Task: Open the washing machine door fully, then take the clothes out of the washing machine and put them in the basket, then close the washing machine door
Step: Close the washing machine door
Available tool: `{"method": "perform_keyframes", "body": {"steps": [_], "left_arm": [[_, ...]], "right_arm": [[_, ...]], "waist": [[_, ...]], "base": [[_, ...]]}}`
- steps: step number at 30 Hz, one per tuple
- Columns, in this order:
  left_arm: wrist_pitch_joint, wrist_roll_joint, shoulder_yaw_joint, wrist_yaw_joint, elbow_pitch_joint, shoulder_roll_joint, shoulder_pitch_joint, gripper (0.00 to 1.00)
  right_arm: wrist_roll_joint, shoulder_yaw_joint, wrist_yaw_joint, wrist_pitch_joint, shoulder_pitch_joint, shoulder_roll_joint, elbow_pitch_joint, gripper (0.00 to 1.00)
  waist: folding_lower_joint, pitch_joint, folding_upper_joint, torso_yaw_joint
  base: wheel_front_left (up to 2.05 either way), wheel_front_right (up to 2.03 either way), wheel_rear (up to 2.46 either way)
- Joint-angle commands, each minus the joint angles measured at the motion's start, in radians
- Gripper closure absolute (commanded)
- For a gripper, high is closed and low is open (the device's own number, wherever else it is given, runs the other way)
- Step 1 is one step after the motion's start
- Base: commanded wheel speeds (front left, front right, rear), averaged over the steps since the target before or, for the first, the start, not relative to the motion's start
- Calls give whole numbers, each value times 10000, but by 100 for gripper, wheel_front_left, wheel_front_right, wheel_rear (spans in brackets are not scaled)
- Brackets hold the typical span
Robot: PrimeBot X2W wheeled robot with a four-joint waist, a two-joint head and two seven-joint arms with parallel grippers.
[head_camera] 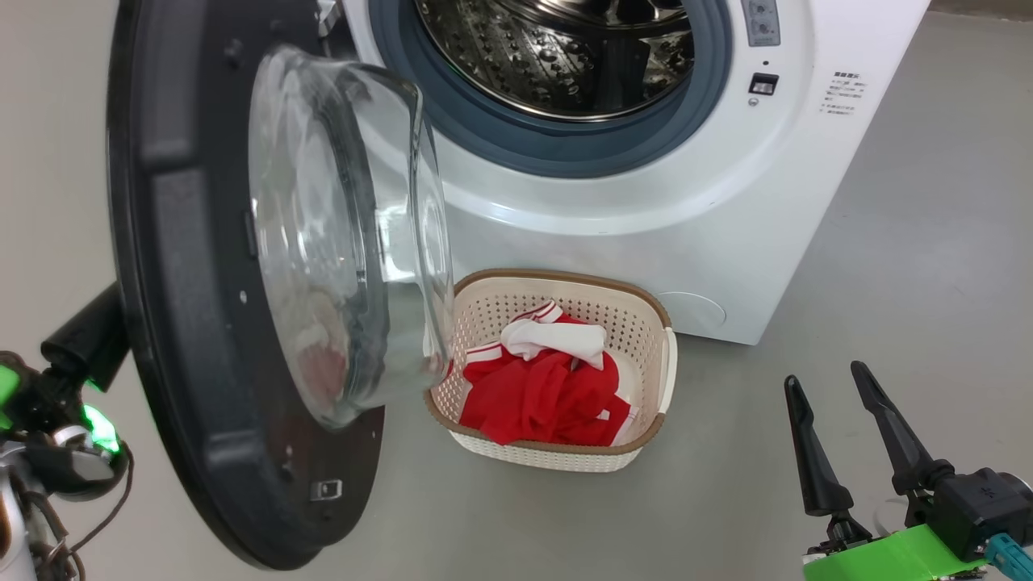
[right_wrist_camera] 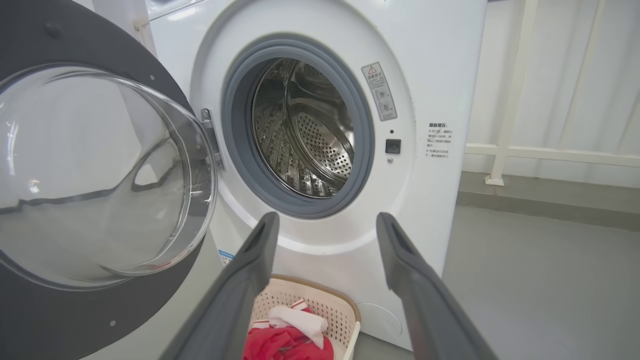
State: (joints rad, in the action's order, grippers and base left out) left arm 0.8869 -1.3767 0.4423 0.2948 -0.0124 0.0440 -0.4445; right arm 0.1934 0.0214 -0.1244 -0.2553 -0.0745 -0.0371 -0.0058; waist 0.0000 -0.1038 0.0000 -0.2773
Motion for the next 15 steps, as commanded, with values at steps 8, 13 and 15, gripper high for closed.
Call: {"method": "perform_keyframes", "body": {"steps": [8,13,15], "left_arm": [[-125,-693,-353,138,-738,86,335,100],[-371,-1042,-802,99,-953,68,632,100],[-545,-1177,-960,82,-975,67,710,100]], "right_arm": [[177,-231,-63,-64,414,-131,-206,0],[201,-224,-63,-64,365,-131,-232,0],[202,-229,-63,-64,364,-131,-246,0]], "waist": [[0,-7,0,356],[0,4,0,559],[0,7,0,641]], "base": [[0,0,0],[0,0,0],[0,0,0]]}}
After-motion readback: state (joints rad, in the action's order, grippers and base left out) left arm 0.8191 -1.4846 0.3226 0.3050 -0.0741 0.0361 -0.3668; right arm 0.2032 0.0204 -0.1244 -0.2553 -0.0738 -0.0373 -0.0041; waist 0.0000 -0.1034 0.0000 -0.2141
